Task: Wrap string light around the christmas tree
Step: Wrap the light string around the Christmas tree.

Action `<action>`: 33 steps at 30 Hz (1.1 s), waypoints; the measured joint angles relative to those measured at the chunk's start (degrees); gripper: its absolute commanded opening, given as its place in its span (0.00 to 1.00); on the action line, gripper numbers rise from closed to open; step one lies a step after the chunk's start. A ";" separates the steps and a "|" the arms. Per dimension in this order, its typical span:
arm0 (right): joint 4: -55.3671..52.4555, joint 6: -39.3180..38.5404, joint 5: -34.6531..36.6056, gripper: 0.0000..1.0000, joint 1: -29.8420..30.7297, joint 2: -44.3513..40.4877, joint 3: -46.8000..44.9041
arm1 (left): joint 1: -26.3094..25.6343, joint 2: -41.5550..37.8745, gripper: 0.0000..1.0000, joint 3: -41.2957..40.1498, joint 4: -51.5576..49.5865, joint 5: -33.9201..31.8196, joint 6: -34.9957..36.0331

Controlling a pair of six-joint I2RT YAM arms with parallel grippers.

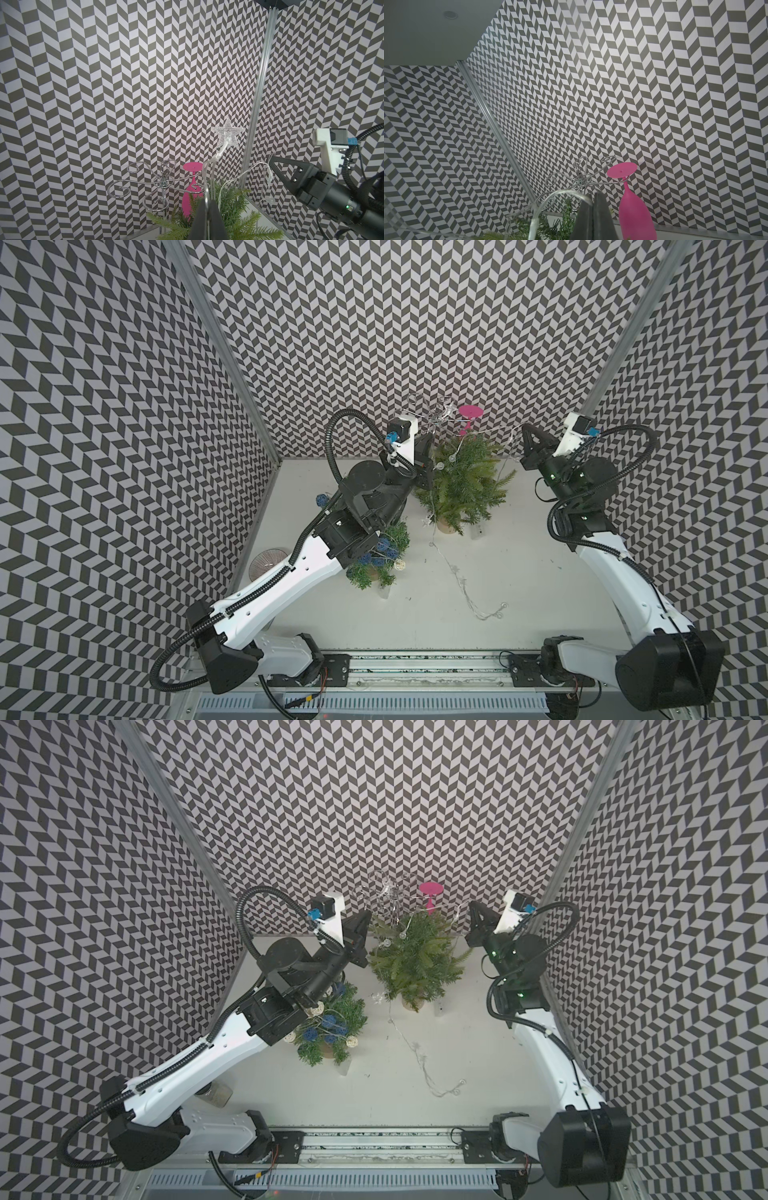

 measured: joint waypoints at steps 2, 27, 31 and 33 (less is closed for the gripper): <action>0.13 0.13 0.02 0.00 -0.15 0.07 0.46 | 0.00 -0.04 0.00 0.00 -0.02 0.24 -0.02; -1.81 4.17 -0.92 0.00 -2.43 11.87 10.67 | 12.48 13.00 0.00 14.71 -1.84 -1.01 -1.70; -5.84 3.52 -2.64 0.00 -2.47 14.75 11.96 | 15.13 16.46 0.00 15.89 -4.31 -0.70 -3.93; -8.70 2.64 -3.19 0.00 -2.47 15.96 12.20 | 15.69 18.08 0.00 16.48 -7.02 -0.74 -4.90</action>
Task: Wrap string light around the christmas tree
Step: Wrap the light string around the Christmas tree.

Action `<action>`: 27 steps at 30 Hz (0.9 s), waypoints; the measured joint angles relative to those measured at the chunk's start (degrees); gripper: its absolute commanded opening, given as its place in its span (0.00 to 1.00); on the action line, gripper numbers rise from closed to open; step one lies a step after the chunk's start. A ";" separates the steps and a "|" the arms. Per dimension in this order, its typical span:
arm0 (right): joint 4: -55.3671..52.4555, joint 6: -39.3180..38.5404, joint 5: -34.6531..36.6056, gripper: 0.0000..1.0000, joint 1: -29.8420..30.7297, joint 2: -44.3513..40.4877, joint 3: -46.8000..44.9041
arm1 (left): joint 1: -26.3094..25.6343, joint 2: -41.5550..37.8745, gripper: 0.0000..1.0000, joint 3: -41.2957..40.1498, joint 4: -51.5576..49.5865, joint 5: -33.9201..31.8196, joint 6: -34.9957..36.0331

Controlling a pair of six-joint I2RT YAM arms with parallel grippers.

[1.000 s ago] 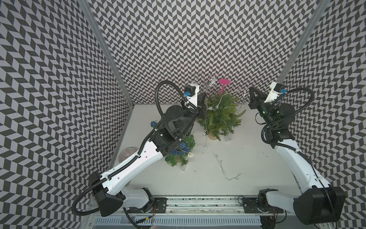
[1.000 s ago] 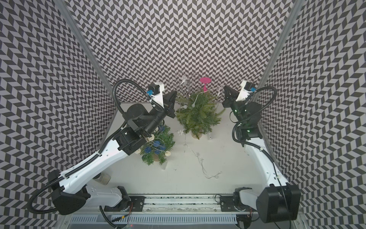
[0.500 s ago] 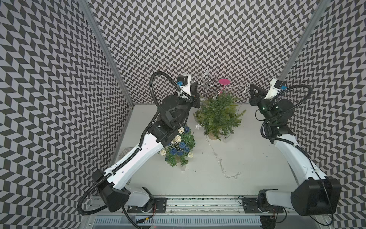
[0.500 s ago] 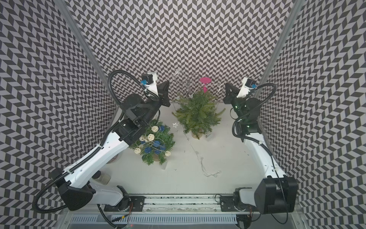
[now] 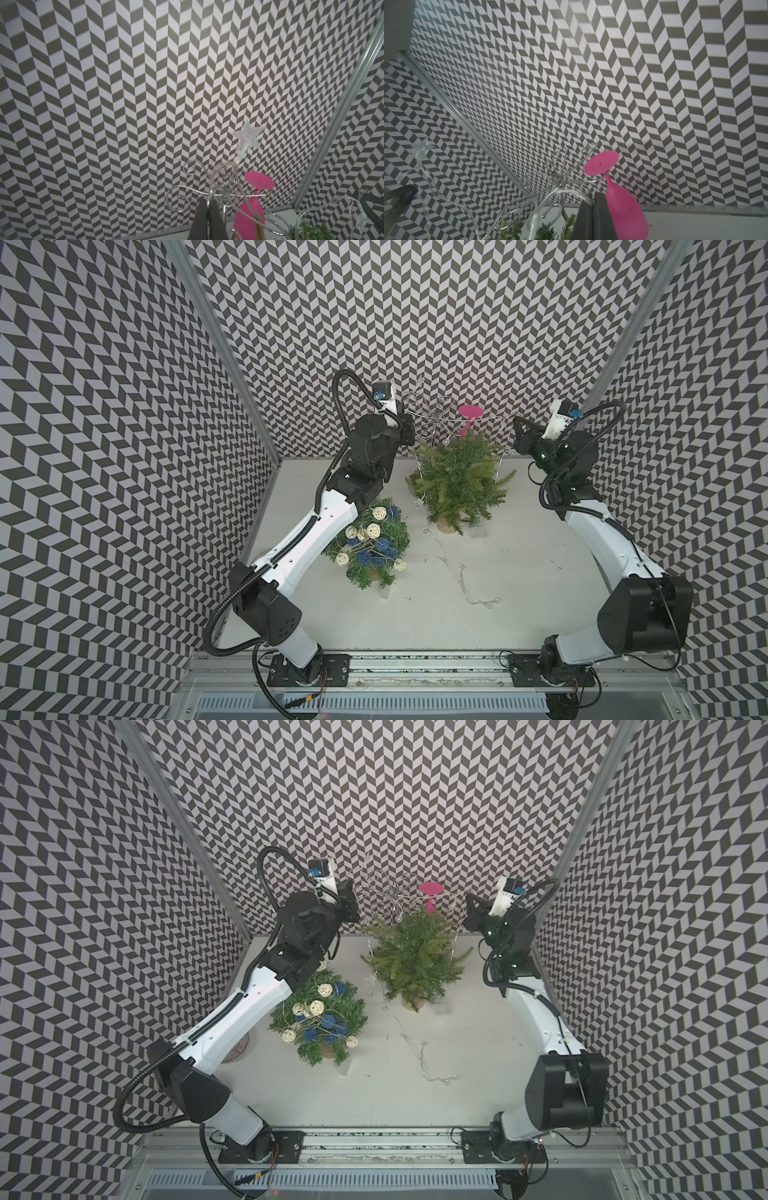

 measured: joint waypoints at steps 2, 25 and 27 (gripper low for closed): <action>-2.36 -0.70 0.04 0.00 0.00 0.76 0.02 | -0.09 1.11 0.00 1.29 -2.54 -0.07 -0.59; -11.82 -2.99 -7.58 0.21 1.16 -1.77 -9.31 | -1.70 2.47 0.00 3.43 -9.88 3.87 -2.69; -12.09 -3.02 -8.33 0.36 1.20 -3.10 -10.36 | -1.70 2.43 0.00 3.04 -9.42 5.20 -2.82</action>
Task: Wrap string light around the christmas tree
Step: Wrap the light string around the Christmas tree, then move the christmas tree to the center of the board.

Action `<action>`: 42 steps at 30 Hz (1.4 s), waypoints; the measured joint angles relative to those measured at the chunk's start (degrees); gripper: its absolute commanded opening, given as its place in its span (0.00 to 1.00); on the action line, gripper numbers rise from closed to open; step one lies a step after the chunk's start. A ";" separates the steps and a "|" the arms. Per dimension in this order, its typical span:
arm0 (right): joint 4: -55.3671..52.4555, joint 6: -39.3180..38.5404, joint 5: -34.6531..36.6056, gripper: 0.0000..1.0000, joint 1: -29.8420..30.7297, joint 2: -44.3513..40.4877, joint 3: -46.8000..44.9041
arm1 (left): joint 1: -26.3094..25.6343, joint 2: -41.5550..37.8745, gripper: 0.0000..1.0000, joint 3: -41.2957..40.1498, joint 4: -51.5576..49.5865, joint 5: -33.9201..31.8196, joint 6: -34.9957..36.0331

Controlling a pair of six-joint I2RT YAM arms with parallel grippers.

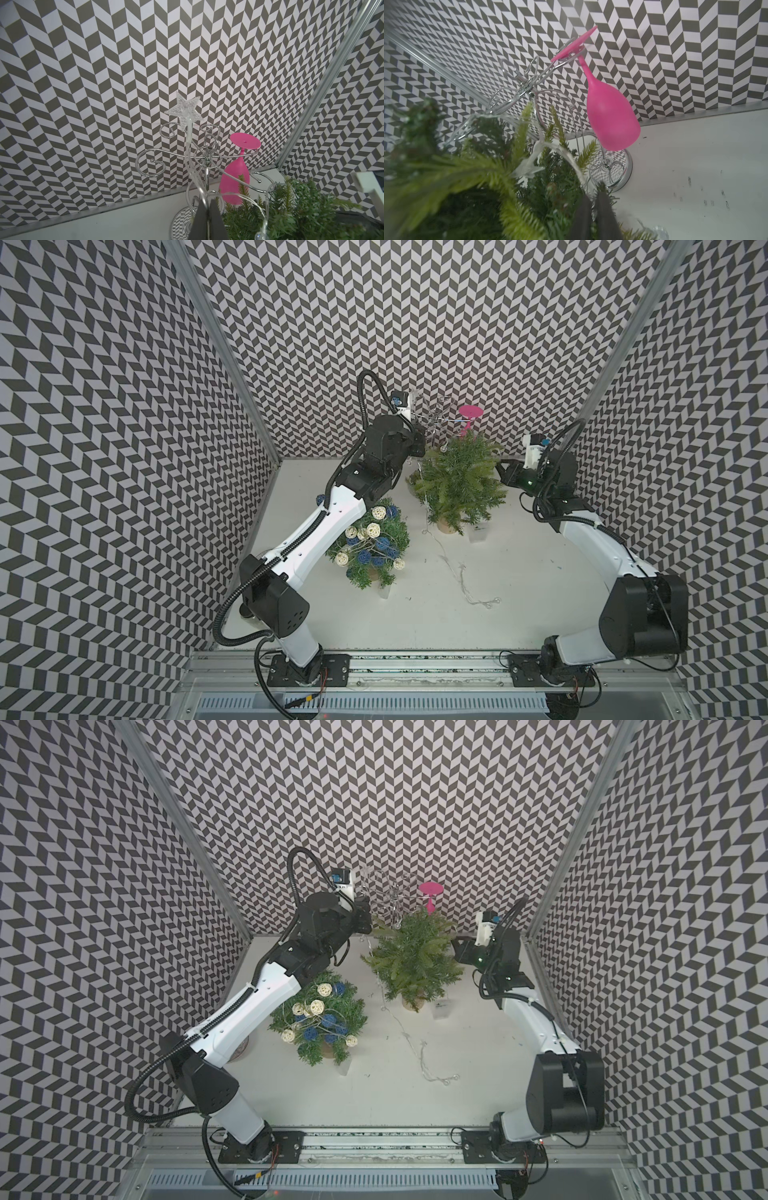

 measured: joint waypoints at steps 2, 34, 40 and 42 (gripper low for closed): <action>-0.35 -0.17 -0.11 0.46 0.04 -1.16 -0.28 | 0.00 0.00 0.00 -0.04 -0.02 0.98 -0.02; 4.42 -0.37 14.99 0.99 23.06 -42.75 -40.50 | -6.60 -10.67 0.89 -8.83 5.53 4.02 2.80; 15.32 -4.94 19.80 0.98 34.38 -34.42 -46.77 | -9.33 -18.51 0.67 -17.18 6.95 3.58 3.10; 17.16 -6.73 20.15 0.96 35.23 -30.29 -46.75 | -11.06 -20.59 0.67 -19.04 6.84 2.25 3.06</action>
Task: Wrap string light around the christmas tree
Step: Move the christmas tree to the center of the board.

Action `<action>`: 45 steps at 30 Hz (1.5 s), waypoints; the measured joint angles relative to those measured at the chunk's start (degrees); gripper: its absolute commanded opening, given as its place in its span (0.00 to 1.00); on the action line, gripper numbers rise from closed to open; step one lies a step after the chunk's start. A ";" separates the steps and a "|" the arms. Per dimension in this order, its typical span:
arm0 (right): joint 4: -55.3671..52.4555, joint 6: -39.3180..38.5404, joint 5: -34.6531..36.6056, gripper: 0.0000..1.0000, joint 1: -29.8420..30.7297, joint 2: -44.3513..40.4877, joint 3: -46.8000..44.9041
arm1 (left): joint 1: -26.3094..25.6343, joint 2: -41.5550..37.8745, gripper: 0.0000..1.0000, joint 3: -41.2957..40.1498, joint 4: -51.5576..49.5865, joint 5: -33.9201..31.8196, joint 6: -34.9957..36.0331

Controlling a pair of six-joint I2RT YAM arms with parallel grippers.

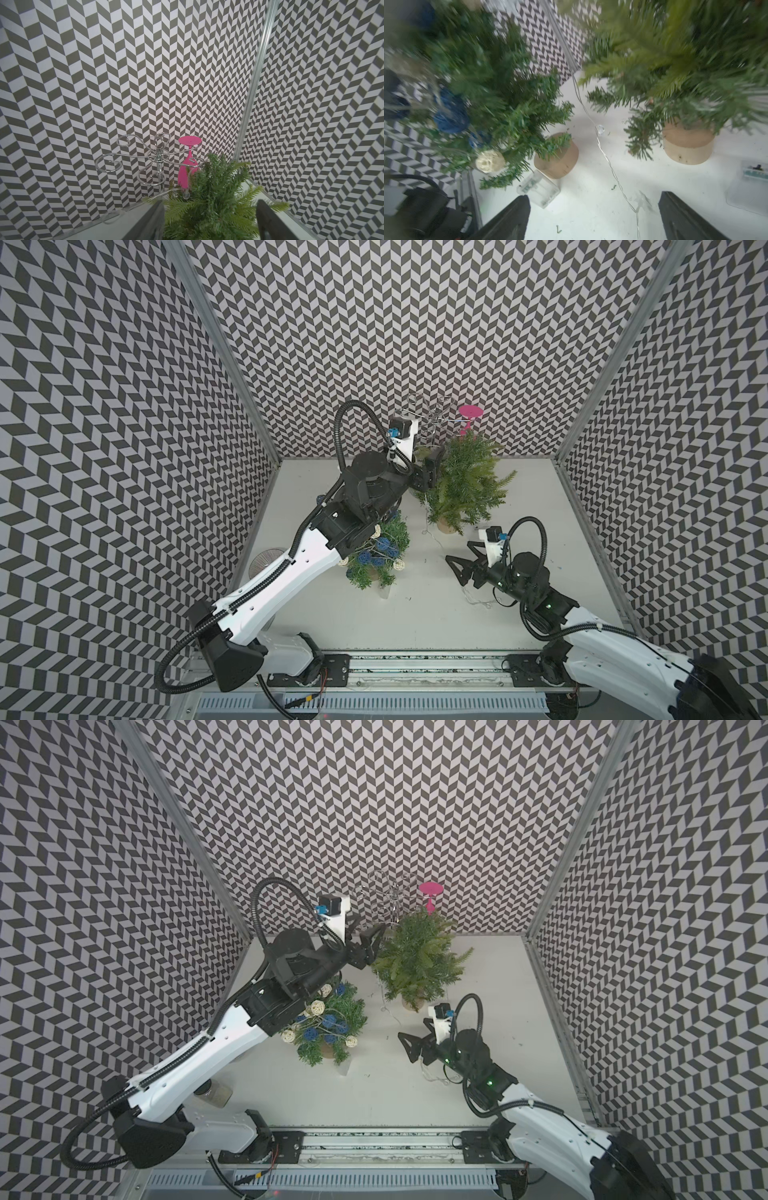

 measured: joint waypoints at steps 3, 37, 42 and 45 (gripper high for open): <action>2.99 -1.86 0.72 0.94 0.90 3.80 -0.11 | -2.19 -0.15 0.65 0.31 -1.46 -3.15 -0.02; 8.66 -2.36 2.89 0.92 1.36 7.17 -1.84 | -1.31 6.21 0.28 8.04 -18.14 -17.00 -3.30; 9.29 -2.32 3.02 0.93 1.36 7.61 -1.84 | -0.52 6.19 0.40 7.48 -17.66 -13.81 -3.48; 9.29 -2.32 3.23 0.93 1.36 7.63 -1.84 | -0.26 7.30 0.41 7.48 -17.70 -12.85 -3.93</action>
